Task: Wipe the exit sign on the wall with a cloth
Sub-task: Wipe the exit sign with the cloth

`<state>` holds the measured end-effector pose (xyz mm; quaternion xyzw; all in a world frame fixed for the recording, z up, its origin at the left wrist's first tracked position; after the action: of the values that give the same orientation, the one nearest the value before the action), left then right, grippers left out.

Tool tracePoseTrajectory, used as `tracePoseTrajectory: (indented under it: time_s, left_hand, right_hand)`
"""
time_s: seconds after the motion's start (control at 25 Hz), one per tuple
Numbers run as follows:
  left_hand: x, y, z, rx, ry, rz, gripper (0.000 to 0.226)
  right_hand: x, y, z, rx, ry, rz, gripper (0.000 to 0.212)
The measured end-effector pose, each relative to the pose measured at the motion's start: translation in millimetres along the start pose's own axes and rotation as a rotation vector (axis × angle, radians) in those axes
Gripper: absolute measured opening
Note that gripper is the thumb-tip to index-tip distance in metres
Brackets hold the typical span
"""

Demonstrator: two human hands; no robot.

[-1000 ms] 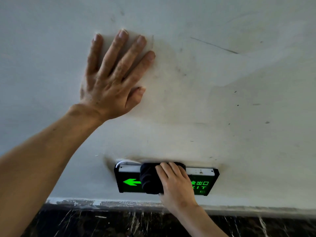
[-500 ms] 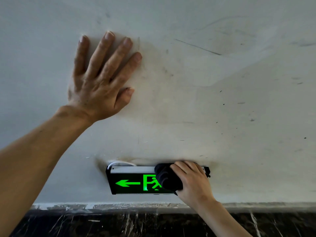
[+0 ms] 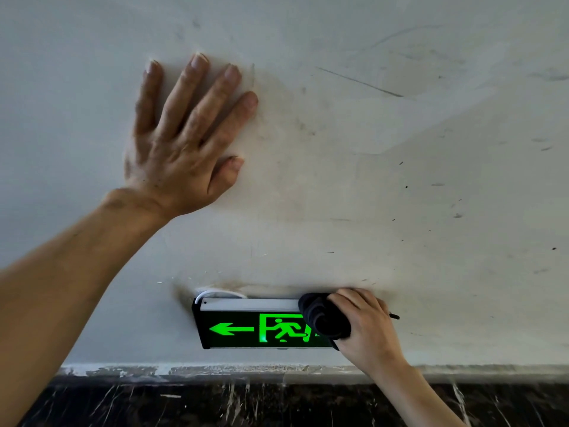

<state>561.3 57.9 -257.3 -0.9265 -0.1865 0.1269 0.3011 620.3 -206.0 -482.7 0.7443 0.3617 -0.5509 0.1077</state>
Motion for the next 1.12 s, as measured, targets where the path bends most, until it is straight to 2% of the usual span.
tracePoseTrajectory:
  time_s: [0.24,0.36,0.44,0.52,0.6,0.64,0.76,0.88,1.0,1.12]
  left_hand:
    - [0,-1,0,-0.003,0.007,0.002,0.068]
    - [0,1,0,0.003,0.017,-0.008,0.067]
    - [0,1,0,0.005,0.019,-0.009,0.067]
    - [1,0,1,-0.001,0.014,-0.013,0.067]
    - [0,0,1,-0.006,0.019,-0.018,0.066]
    - [0,0,1,-0.006,0.026,-0.019,0.066]
    - [0,2,0,0.004,0.03,-0.018,0.067]
    - [0,0,1,-0.003,0.015,-0.017,0.067]
    - [0,1,2,-0.006,0.018,-0.017,0.067]
    - [1,-1,1,-0.012,0.012,-0.008,0.068]
  right_hand:
    - [-2,2,3,0.029,0.103,-0.013,0.052]
    - [-5,2,5,0.039,0.105,-0.063,0.049]
    - [-2,5,10,0.055,0.032,-0.126,0.044]
    - [8,13,25,0.127,-0.12,-0.184,0.034]
    - [19,25,50,0.252,-0.229,-0.256,0.028]
    - [21,33,62,0.353,-0.217,-0.344,0.029]
    - [22,65,87,0.757,-0.034,-0.718,0.046]
    - [17,89,92,0.986,0.125,-0.921,0.043]
    - [6,94,83,1.025,0.302,-1.041,0.043]
    - [4,82,66,0.942,0.35,-1.09,0.045]
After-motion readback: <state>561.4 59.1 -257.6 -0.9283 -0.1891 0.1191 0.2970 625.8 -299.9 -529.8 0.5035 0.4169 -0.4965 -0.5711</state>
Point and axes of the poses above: each hand's wrist, its own z-axis away from the middle knuckle, its own x-axis out of the palm, y = z × x, the point moved 5 cm from there along -z, towards the middle knuckle, and after that the axes turned 3 degrees about x, right-handed, at the moved point
